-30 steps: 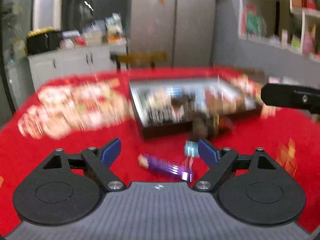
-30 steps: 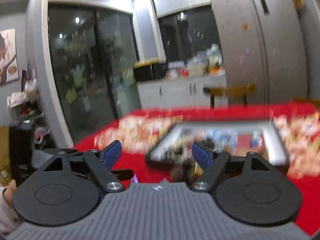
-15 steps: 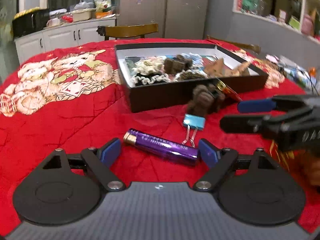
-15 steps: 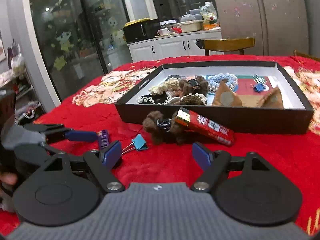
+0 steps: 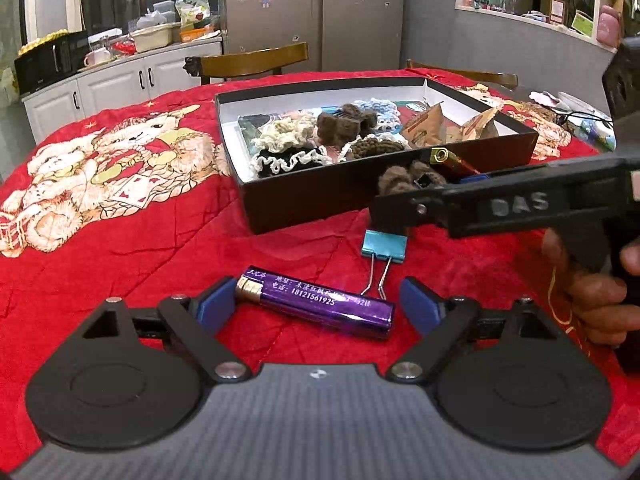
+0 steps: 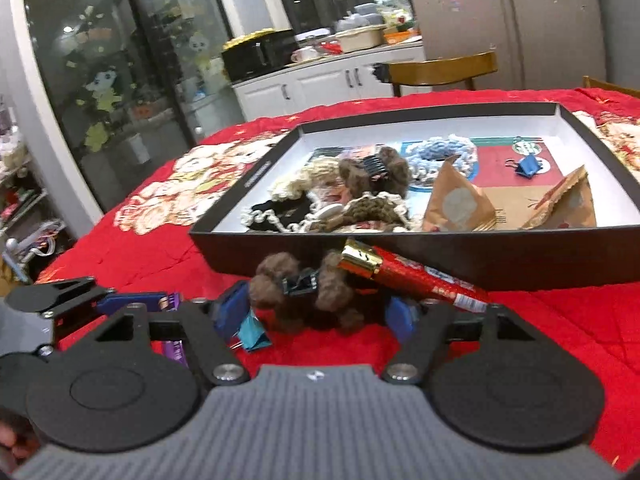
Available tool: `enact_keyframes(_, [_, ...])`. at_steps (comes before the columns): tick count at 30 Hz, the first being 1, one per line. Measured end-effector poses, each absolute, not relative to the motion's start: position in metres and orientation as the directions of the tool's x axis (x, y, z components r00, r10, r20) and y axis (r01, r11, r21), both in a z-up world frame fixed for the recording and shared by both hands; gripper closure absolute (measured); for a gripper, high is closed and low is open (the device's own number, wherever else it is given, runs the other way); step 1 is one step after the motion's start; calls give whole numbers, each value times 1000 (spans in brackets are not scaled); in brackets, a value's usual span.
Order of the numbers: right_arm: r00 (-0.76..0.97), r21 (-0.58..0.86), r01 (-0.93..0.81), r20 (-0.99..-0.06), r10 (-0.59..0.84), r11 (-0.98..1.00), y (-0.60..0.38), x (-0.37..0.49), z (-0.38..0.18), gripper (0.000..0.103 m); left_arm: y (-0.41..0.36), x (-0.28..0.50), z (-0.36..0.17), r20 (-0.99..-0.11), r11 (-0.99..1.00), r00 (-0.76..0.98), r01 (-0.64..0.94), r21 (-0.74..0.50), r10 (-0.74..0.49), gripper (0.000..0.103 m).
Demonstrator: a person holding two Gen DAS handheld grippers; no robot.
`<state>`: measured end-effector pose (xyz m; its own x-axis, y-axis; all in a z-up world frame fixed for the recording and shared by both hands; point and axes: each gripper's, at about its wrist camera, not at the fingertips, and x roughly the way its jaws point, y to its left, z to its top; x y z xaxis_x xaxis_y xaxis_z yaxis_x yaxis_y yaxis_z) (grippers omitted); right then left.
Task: Organize objects
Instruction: 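Grasp the brown pompom keychain with the right gripper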
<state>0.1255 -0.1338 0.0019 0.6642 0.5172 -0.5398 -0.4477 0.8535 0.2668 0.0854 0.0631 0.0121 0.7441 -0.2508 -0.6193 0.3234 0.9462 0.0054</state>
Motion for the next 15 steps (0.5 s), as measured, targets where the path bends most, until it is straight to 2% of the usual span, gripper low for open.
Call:
enact_keyframes(1, [666,261,-449,-539,515,855,-133,125,3,33,63,85,12,-616,945,746,327,7,-253,18])
enact_keyframes(2, [670,257,-446,-539,510,857,-133,125,3,41,63,83,12,-613,945,748,328,10,-253,18])
enact_keyframes(5, [678,262,-438,-531,508,860,-136,124,3,53,62,81,12,-606,947,758,321,24,-241,18])
enact_keyframes(15, [698,286,-426,-500,513,859,-144,118,5,56,70,73,15,-581,958,784,286,26,-218,18])
